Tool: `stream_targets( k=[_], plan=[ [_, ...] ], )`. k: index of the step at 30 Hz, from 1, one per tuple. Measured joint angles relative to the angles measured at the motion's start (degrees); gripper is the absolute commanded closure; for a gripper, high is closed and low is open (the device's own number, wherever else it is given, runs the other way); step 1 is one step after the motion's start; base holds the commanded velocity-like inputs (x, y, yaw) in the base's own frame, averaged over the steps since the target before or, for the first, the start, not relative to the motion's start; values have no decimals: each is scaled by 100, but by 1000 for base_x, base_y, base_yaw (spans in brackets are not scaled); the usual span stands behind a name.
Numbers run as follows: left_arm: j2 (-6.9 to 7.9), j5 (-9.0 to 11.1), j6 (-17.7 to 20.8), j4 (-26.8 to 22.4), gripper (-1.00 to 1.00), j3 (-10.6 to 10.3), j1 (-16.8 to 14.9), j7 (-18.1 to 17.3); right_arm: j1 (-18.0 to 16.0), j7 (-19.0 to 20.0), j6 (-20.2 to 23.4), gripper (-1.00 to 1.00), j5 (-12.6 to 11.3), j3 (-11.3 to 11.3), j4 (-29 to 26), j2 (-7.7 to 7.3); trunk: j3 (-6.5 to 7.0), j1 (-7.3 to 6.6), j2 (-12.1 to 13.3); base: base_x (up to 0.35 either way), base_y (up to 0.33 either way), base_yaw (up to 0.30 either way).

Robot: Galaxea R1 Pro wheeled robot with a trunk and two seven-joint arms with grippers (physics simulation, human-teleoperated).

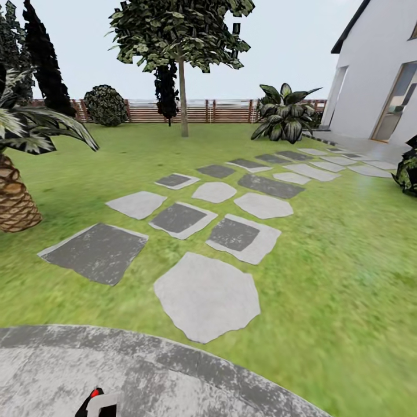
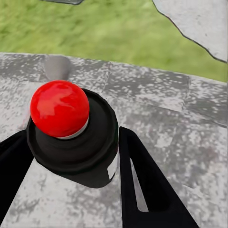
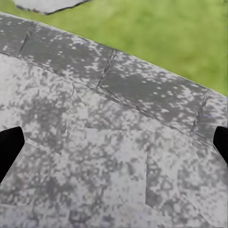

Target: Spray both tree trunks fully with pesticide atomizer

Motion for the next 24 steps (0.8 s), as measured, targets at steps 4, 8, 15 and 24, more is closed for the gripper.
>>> stream_targets(
  k=[4,8,15,24],
  plan=[
    [0,0,0,0,100,0,0,0,0,0,0,-100,0,-1,0,0,0,0,0,337,0,0],
    [0,0,0,0,100,0,0,0,0,0,0,-100,0,2,0,0,0,0,0,337,0,0],
    [0,1,0,0,100,4,0,0,0,0,0,-100,0,0,0,0,0,0,0,337,0,0],
    [0,3,0,0,100,5,0,0,0,0,0,-100,0,-2,0,0,0,0,0,337,0,0]
  ],
)
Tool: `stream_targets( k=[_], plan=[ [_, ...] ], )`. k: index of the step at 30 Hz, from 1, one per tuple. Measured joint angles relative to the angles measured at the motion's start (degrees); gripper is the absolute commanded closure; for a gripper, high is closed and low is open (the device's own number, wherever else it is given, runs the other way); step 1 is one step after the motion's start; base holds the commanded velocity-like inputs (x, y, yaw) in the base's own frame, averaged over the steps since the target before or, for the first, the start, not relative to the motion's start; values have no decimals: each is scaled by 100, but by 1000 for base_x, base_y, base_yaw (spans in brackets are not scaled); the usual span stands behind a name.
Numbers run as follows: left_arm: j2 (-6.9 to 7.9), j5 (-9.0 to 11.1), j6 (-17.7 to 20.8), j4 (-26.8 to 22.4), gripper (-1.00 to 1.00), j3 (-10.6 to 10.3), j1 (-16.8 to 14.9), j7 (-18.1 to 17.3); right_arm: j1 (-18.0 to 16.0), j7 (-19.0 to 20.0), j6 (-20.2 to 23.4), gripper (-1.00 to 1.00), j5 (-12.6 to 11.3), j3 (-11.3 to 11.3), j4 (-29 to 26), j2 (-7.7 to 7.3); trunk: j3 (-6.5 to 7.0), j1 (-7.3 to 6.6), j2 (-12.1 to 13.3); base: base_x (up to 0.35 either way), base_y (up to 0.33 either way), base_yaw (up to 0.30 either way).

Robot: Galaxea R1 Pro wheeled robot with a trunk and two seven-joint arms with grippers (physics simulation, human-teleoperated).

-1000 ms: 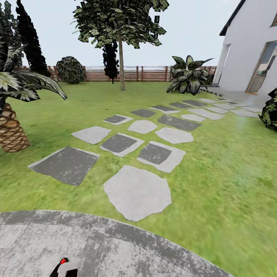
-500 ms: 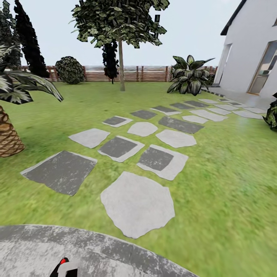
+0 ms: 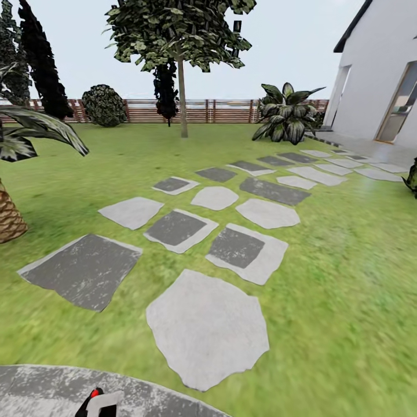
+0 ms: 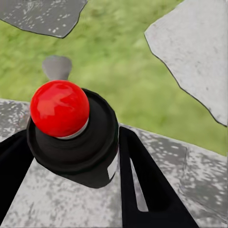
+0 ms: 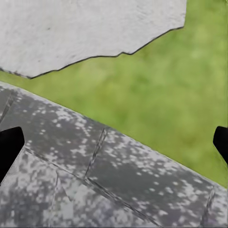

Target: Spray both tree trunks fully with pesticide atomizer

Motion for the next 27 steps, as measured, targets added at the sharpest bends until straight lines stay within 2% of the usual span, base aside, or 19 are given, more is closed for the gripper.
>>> stream_targets(
  k=[27],
  plan=[
    [0,3,0,0,100,4,0,0,0,0,0,-100,0,2,0,0,0,0,0,337,0,0]
  ],
)
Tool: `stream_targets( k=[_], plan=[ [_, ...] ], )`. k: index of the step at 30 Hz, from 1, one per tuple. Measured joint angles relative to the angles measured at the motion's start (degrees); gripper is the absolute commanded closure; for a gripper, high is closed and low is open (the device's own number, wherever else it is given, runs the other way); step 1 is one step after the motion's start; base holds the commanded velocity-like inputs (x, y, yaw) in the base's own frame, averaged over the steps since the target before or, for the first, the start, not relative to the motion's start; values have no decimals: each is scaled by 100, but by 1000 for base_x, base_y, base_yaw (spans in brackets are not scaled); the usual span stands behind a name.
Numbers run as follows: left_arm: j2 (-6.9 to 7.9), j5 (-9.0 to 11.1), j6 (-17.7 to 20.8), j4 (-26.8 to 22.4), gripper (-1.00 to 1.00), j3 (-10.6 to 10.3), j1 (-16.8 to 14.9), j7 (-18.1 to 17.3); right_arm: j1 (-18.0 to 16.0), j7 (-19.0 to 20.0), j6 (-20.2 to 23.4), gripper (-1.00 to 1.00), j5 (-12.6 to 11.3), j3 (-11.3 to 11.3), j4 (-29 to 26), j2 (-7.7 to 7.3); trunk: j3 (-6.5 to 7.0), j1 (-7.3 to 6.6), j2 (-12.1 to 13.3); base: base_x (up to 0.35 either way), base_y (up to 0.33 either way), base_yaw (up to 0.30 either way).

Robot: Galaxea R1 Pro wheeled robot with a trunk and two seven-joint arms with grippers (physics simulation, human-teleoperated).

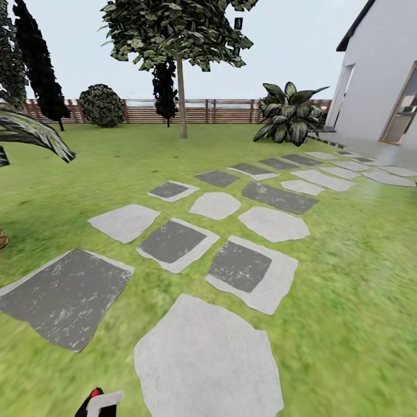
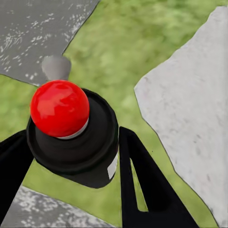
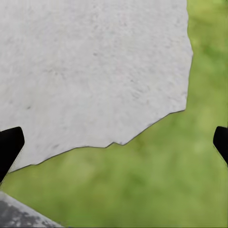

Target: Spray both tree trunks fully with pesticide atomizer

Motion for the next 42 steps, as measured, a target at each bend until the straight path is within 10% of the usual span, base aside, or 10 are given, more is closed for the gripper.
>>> stream_targets(
  k=[42],
  plan=[
    [0,1,0,0,100,0,0,0,0,0,0,-100,0,-1,0,0,0,0,0,337,0,0]
  ],
)
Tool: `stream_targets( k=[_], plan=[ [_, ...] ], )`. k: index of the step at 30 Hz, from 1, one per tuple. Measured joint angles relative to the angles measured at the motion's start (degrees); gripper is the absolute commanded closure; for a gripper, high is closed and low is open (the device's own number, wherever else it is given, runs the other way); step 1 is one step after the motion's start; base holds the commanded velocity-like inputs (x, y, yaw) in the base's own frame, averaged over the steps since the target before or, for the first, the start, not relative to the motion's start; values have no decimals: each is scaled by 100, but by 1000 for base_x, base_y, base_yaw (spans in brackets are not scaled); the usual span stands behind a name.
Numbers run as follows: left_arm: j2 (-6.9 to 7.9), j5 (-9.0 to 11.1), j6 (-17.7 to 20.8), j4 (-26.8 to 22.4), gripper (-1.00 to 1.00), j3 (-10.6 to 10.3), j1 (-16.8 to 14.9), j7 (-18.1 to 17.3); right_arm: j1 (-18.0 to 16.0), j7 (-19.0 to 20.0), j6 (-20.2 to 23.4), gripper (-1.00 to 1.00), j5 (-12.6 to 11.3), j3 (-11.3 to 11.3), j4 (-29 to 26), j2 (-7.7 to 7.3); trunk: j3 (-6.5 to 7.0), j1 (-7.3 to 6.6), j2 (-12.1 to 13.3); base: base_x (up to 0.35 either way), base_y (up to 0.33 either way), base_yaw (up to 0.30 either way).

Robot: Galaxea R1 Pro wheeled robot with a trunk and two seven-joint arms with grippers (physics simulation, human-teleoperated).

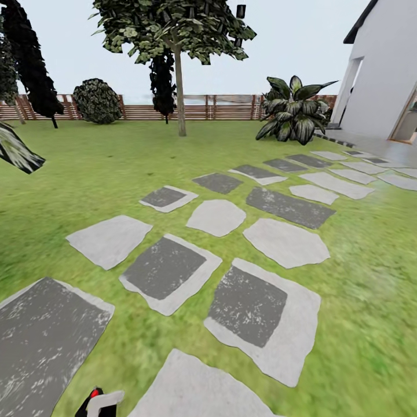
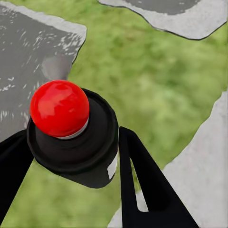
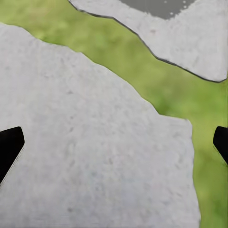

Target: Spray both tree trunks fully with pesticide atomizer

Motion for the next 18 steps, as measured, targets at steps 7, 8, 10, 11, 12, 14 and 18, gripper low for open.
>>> stream_targets(
  k=[7,8,10,11,12,14,18],
  plan=[
    [0,0,0,0,100,0,0,0,0,0,0,-100,0,0,0,0,0,0,0,337,0,0],
    [0,0,0,0,100,0,0,0,0,0,0,-100,0,0,0,0,0,0,0,338,0,0],
    [0,0,0,0,100,0,0,0,0,0,0,-100,0,-1,0,0,0,0,0,337,0,0],
    [0,0,0,0,100,0,0,0,0,0,0,-100,0,2,0,0,0,0,0,337,0,0],
    [0,0,0,0,100,0,0,0,0,0,0,-100,0,1,0,0,0,0,0,337,0,0],
    [0,0,0,0,100,0,0,0,0,0,0,-100,0,0,0,0,0,0,0,337,0,0],
    [0,0,0,0,100,0,0,0,0,0,0,-100,0,-1,0,0,0,0,0,337,0,0]
  ],
)
